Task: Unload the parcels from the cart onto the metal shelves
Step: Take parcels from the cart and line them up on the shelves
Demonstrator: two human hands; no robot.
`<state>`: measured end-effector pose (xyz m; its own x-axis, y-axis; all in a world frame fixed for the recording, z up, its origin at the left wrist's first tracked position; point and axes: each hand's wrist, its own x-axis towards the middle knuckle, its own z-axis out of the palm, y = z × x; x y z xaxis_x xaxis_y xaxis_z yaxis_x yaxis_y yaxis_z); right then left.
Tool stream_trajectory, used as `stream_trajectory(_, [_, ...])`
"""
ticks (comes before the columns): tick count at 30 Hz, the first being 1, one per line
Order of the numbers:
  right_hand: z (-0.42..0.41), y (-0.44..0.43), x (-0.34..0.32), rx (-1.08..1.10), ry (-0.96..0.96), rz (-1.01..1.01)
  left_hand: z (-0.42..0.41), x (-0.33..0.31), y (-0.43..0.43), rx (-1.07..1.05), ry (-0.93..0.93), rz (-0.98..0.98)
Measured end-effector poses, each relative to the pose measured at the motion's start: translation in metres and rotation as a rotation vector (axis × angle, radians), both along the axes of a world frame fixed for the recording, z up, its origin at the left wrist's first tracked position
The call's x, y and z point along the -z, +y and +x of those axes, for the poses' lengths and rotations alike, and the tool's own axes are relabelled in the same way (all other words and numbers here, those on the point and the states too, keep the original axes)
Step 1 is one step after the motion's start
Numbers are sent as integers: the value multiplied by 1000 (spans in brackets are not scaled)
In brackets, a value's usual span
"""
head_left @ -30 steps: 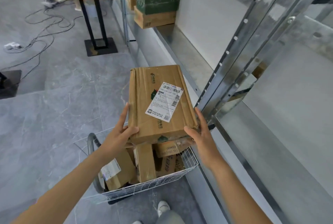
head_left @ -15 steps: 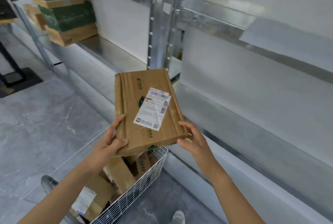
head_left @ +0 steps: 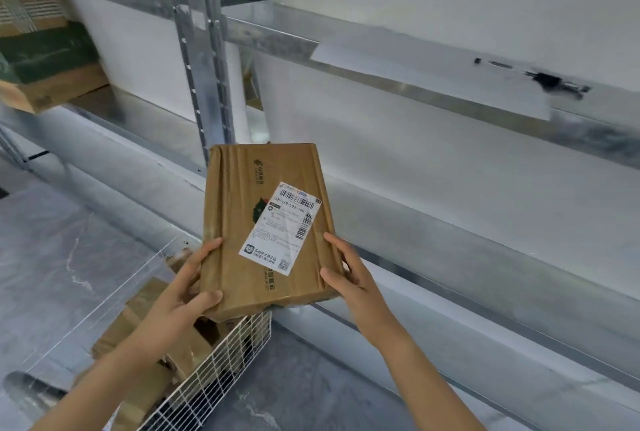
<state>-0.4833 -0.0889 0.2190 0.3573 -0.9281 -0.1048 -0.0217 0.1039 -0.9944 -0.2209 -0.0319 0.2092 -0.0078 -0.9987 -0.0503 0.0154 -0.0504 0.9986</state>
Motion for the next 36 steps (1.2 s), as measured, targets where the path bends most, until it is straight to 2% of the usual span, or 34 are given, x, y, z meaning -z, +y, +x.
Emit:
stream_trajectory(7, [-135,48,-1,123,32,46,-119,-6,-3,177,42,34])
stream_trajectory(10, [-193,74,4,226,64,34,-175,0,-5,285,45,44])
stream_trajectory(17, [-310,137,7,491,0,18,-304,12,2,471,7,34])
stream_trajectory(27, [-415,217,11,790,-61,2,-443,14,11,723,-85,70])
stream_trajectory(36, [-500,261,14,997,-108,0,-568,13,13,946,-147,17])
